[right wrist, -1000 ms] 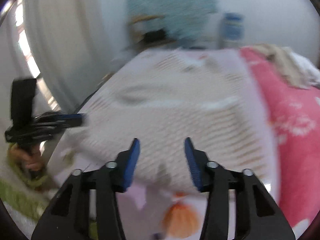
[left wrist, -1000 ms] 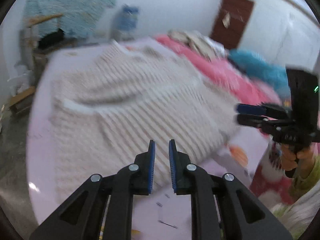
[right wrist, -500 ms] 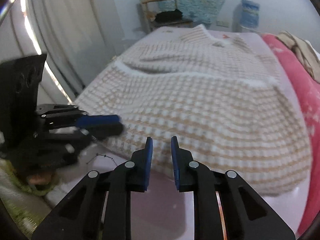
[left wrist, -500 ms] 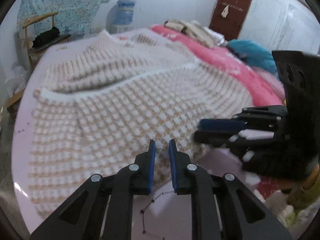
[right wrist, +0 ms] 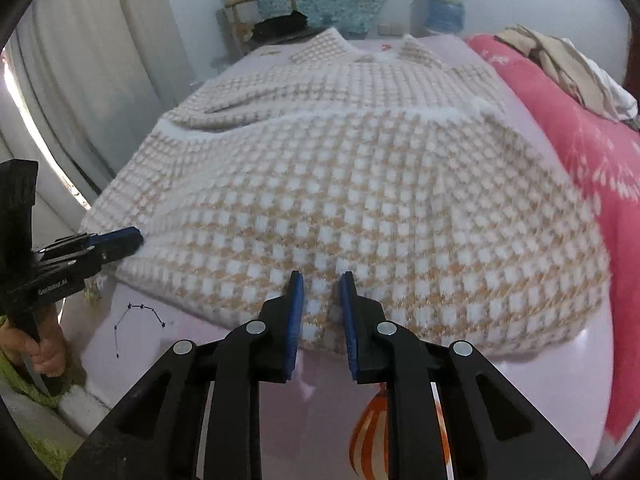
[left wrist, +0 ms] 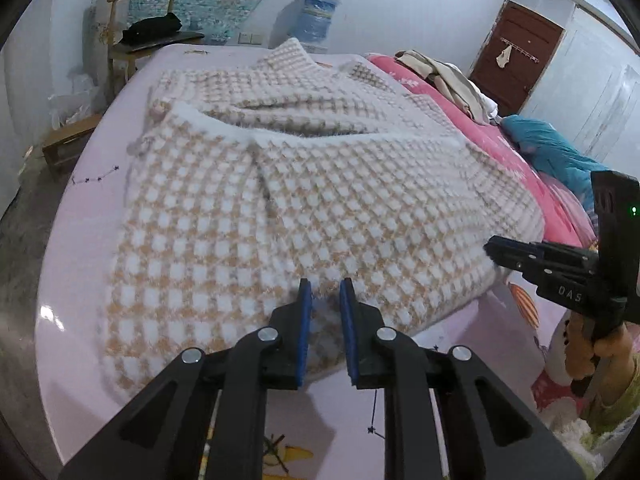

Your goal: Fold large clothes

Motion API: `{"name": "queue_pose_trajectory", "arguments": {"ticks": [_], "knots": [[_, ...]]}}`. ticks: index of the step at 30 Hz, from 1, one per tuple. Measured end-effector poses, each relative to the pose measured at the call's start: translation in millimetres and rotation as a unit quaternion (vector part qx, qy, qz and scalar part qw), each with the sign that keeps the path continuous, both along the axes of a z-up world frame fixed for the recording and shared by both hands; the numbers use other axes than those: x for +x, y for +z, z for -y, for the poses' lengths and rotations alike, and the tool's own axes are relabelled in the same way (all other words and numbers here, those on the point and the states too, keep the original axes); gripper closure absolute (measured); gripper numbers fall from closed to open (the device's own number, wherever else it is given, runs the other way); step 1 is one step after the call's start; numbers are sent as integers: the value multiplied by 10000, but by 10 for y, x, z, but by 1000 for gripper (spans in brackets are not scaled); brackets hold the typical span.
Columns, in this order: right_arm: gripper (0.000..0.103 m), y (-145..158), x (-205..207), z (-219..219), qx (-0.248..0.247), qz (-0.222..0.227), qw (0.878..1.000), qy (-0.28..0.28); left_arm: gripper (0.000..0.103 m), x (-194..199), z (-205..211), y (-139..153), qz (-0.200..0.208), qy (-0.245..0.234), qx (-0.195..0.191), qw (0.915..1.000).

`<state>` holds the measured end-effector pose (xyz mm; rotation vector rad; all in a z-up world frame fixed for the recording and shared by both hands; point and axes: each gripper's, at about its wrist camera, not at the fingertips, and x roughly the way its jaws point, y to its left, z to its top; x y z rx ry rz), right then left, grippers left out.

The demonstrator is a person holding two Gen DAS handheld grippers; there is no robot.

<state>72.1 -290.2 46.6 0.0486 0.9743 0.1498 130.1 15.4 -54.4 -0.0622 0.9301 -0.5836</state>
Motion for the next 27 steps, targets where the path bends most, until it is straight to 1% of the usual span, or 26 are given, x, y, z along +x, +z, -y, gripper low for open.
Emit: {"name": "queue_pose_trajectory", "arguments": {"ticks": [2,3,4,5,6,7,8,10,11,12,13,14,15,16,17,18,19,20,21,22,23,24,25,27], "knots": [[86,122,-91,101,-253,185,9994,-164,87,-39,-132,91,125,121,-5,9998],[86,156,-98,174,-315,232,9988,-291,87,-50,-214,95,186,208,86,9996],[86,153,-120,307,-325,219,9979,-511,87,-40,-275,54,189,350,233,9989],[86,95,-112,447,-294,130,9967,-744,87,15,-324,-26,65,461,289,9985],[86,-45,-78,583,-194,-47,9955,-922,87,53,-409,-107,-66,531,45,9986],[86,-149,-53,636,-118,-168,9951,-970,87,61,-426,-92,-62,577,-122,9982],[86,-226,-50,686,50,-180,9948,-1004,87,69,-425,-84,-109,582,-147,9981],[86,-134,-46,695,9,-222,9949,-979,87,55,-418,34,-13,627,8,9980],[85,-48,-67,716,0,-139,9948,-1008,87,36,-458,75,78,648,16,9979],[80,7,-76,747,-1,-28,9944,-1057,87,18,-529,140,203,727,14,9971],[79,64,-98,823,-62,95,9926,-1206,87,48,-583,125,216,831,58,9963],[78,57,-107,896,-94,121,9908,-1346,87,79,-638,85,156,933,124,9954],[79,-18,-83,1002,-37,47,9882,-1529,87,144,-683,5,1,998,183,9948],[79,-150,-37,1098,104,-112,9858,-1673,88,204,-730,-82,-194,977,73,9950],[79,-203,-20,1134,197,-121,9852,-1698,88,210,-748,-71,-168,994,-46,9949],[79,-177,14,1126,132,-132,9858,-1672,88,221,-739,-48,-202,987,14,9949],[79,-124,38,1103,8,-187,9859,-1662,88,225,-711,8,-182,963,155,9951],[77,-54,44,1094,-21,-170,9855,-1690,88,215,-703,71,-109,972,195,9950],[71,15,71,1072,30,-107,9854,-1696,88,207,-704,141,-26,988,182,9949],[68,131,86,1040,174,49,9866,-1619,88,206,-705,227,72,989,139,9950],[59,204,158,981,239,141,9878,-1529,88,229,-696,305,145,943,80,9954],[56,256,210,921,268,225,9887,-1455,87,266,-636,338,170,913,61,9957],[55,299,282,830,317,322,9904,-1303,87,322,-570,383,204,846,37,9962],[53,283,469,650,491,337,9936,-962,87,421,-407,417,216,724,39,9971]]}}
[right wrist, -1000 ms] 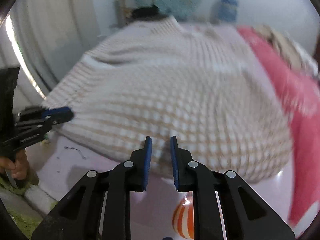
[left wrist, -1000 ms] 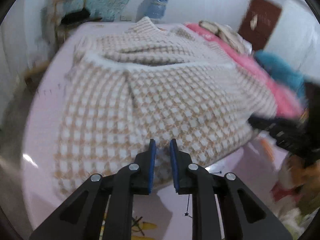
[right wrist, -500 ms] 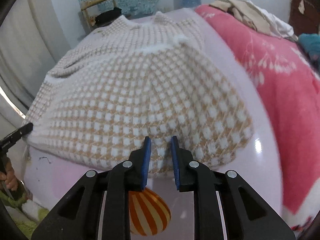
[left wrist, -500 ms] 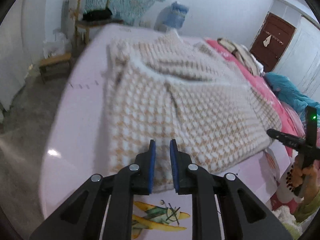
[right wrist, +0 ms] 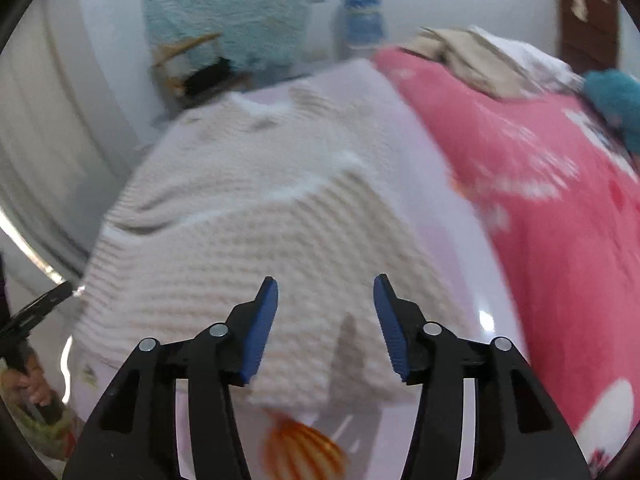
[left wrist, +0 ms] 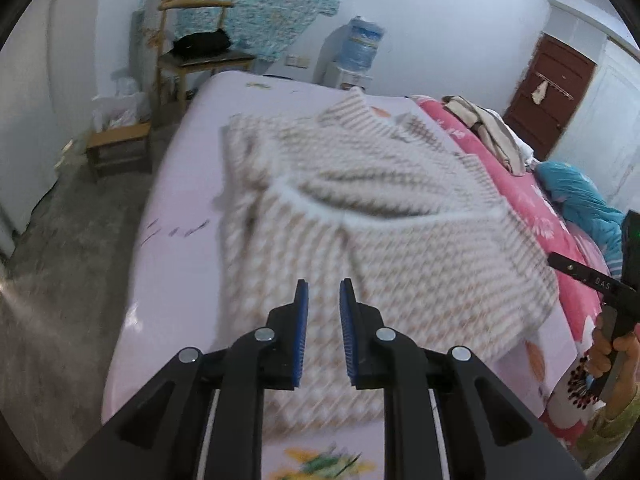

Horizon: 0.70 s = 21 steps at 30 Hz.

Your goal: Fold large clothes

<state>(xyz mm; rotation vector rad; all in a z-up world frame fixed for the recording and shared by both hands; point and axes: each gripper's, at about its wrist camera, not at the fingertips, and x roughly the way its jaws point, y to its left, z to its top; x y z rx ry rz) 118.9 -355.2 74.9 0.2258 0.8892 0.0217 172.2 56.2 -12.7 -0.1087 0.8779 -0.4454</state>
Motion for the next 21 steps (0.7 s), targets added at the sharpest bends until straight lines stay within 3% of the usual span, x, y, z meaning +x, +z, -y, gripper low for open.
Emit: {"name": "queue_pose_trajectory", "arguments": {"ticks": [4,7,11,16,19,21], "knots": [[52,-215,341,-244,-69,-202,9994,287,82,260,299,-84,-26,-115,260,9996],[49,-477,518,-294,-100,-647,9975,259,80,485,370,-367,-467,143,751,9960],[47,-425,529,-227,-12,-700,9971,312,80,543,266,-383,-577,142,504,9970],[39,-196,517,15,-118,-455,9988,-100,73,542,175,-144,-190,249,581,9978],[36,-303,561,209,-295,-611,9964,-506,68,617,157,-185,-271,434,794,9955],[36,-462,604,280,-157,-837,9947,-581,68,681,152,-318,-517,471,820,9942]]}}
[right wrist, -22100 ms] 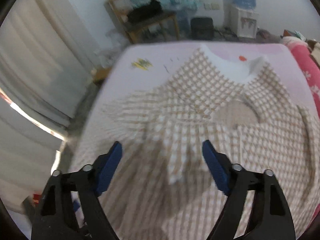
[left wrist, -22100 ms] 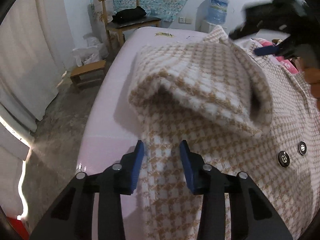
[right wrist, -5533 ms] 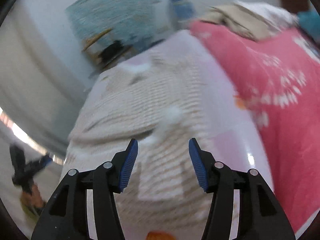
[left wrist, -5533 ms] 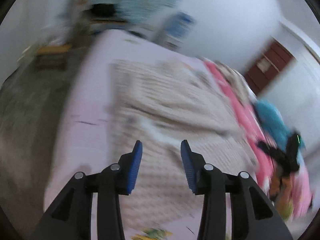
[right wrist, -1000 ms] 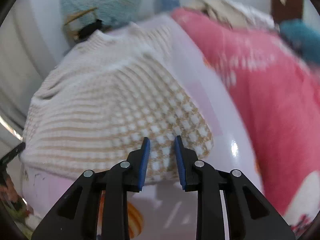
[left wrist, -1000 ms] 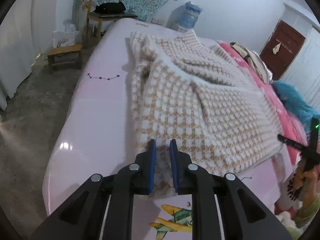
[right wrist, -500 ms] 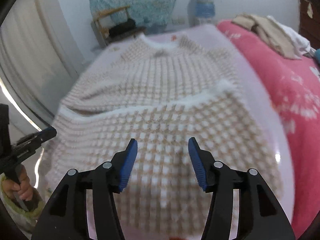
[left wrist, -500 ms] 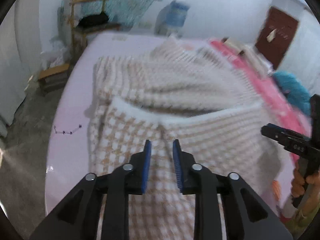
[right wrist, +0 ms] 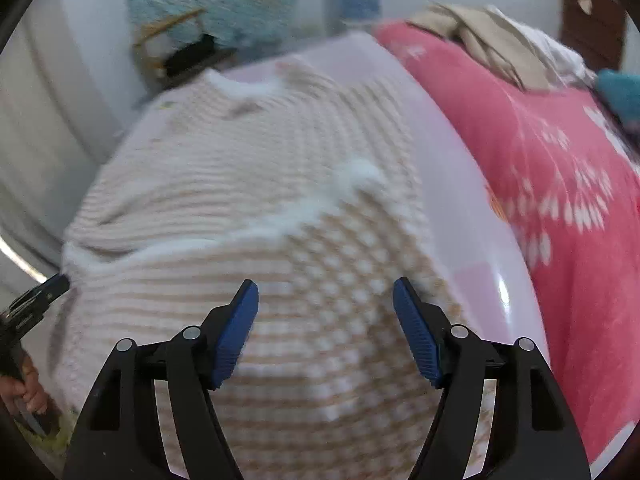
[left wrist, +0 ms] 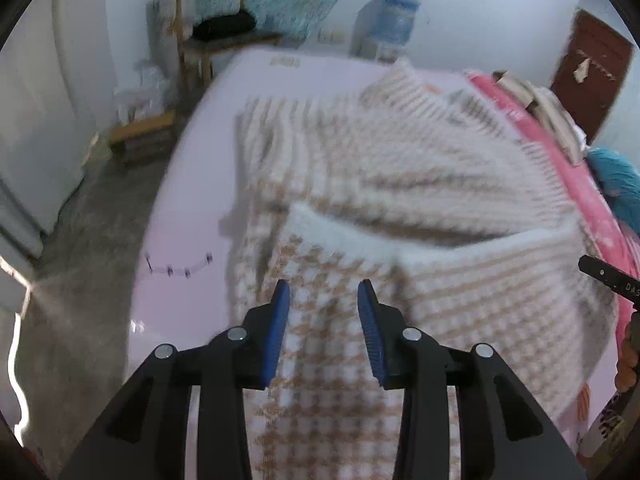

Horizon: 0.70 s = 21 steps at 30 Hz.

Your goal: Fold large clothes

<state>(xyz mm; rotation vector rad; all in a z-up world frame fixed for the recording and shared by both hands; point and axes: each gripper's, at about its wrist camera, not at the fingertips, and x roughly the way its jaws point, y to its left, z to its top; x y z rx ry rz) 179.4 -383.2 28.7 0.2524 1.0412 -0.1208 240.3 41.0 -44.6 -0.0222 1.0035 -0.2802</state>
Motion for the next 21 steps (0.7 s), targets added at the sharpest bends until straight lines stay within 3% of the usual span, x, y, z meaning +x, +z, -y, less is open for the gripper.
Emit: {"name": "queue_pose_trajectory", "arguments": {"ticks": [4,8,13,21], "knots": [[35,1,31,-38,-164,-6,9998,71,68,25,27,-17,-29,26,-18,10000],[29,151,16,-59,94,182,9997,147,65,-51,7,134,133,32,-69,9999],[19,376,32,-155,255,461,9981,311,43,-106,65,393,522,-28,152,9985],[19,455,156,-324,296,462,9974,464,25,-37,359,510,628,-86,694,9956]]}}
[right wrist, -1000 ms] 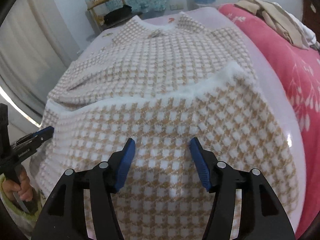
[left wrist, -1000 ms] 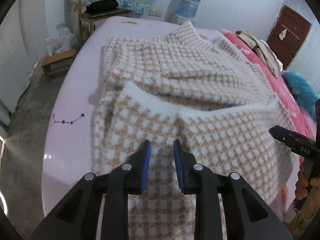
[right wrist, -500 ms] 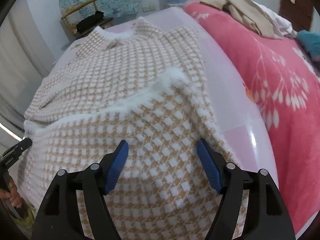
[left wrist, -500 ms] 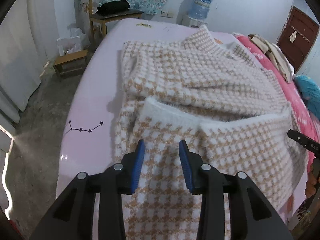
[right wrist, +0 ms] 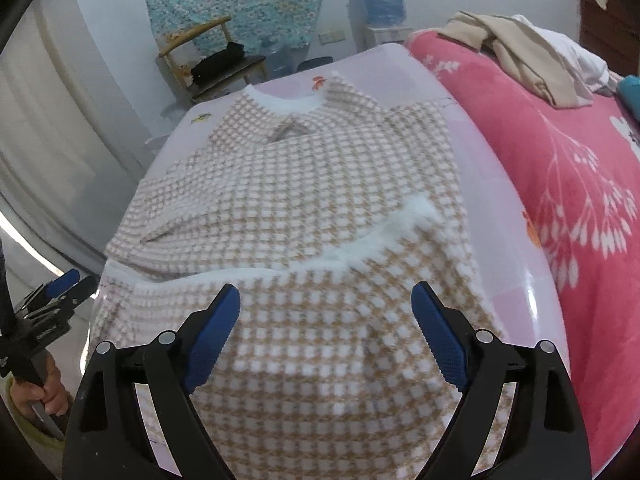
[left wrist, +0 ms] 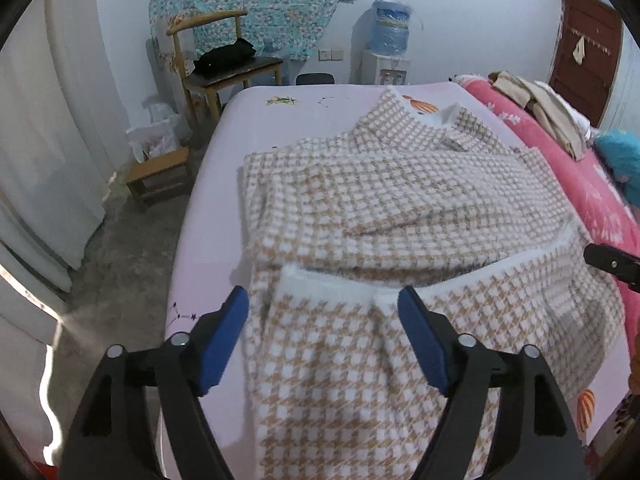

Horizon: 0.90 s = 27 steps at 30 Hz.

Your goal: Fold large clothes

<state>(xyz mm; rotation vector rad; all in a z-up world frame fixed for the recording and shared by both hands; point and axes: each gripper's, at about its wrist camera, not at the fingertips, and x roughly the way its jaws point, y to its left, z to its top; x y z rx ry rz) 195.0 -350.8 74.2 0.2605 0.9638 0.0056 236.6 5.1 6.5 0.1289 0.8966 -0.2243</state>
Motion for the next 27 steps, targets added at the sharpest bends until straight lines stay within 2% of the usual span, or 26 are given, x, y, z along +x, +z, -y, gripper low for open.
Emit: {"name": "queue_pose_trajectory", "arguments": {"ticks": [15,27], "knots": [[19,-39,82,-166,-282,-151,9993,200,20,146,514,-81,-155,-77,440,9989],[19,-131,213,-225,-295,-304,9988,251,19,242,546,-160,-246,50,520,9983]]}}
